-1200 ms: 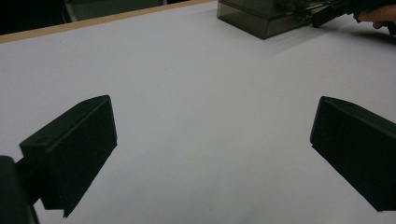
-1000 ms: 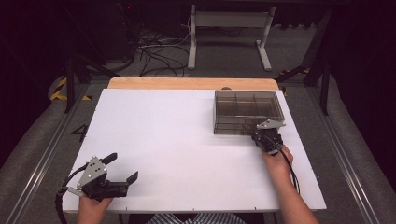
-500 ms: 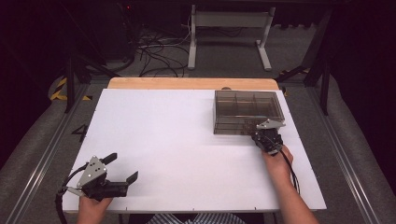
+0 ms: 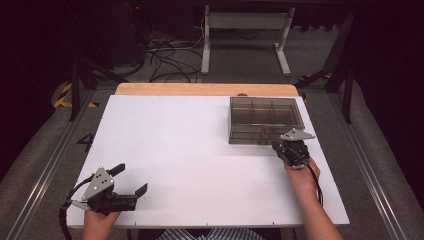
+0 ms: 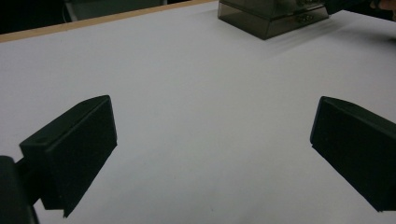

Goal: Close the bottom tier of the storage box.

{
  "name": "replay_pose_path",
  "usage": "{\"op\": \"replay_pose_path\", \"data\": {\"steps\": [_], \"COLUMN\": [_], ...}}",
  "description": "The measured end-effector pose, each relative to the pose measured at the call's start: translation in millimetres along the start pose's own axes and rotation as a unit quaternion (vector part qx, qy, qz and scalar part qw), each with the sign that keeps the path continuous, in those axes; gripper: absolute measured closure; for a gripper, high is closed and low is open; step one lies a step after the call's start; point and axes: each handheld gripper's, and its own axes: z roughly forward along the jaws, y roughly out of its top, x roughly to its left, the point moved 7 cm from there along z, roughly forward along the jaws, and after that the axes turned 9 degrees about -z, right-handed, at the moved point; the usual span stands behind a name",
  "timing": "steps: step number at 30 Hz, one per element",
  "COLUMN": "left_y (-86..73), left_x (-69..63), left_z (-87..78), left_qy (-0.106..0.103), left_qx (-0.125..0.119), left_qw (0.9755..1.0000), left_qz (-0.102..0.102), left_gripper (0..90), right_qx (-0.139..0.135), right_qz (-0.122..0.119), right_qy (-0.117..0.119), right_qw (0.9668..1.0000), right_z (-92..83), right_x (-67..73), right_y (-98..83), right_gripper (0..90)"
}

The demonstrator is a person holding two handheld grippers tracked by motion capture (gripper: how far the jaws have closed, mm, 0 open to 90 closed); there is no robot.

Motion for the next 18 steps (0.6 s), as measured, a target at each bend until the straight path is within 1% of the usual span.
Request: {"op": "replay_pose_path", "data": {"steps": [5,8,9,11,14,16,18], "left_y": [0.2,0.5,0.1,0.5,0.6,0.1,0.6], "left_x": [-0.9,0.2,-0.3,0.0,-1.2,-1.7,-1.0], "left_z": [0.0,0.0,0.5,0.5,0.3,0.1,-0.1], "left_qy": [-0.002,-0.001,-0.003,-0.002,-0.005,-0.005,-0.006], "left_qx": [-0.001,-0.001,0.0,0.0,-0.001,0.001,-0.001], "left_qw": [1.0,1.0,1.0,1.0,1.0,1.0,1.0], "left_qz": [-0.002,0.001,-0.002,0.001,-0.002,-0.001,-0.001], "left_gripper": [1.4,1.4,1.4,1.4,1.4,1.4,1.4], "right_qx": [-0.028,-0.042,-0.045,-0.053,-0.063,-0.068,-0.074], "right_qz": [-0.001,-0.002,-0.002,-0.003,0.001,0.003,-0.001], "right_qy": [0.005,0.009,0.01,0.014,0.027,0.034,0.037], "right_qw": [0.9996,0.9991,0.999,0.9985,0.9977,0.9971,0.9966], "right_z": [-18.6,-26.3,-29.0,-33.8,-40.4,-45.0,-49.7], "right_x": [3.9,6.6,7.7,10.0,13.0,15.3,17.3], "right_y": [6.2,9.1,9.9,11.1,11.4,10.4,8.5], "right_gripper": [83.9,80.6,79.3,75.9,69.1,67.5,64.2]}}
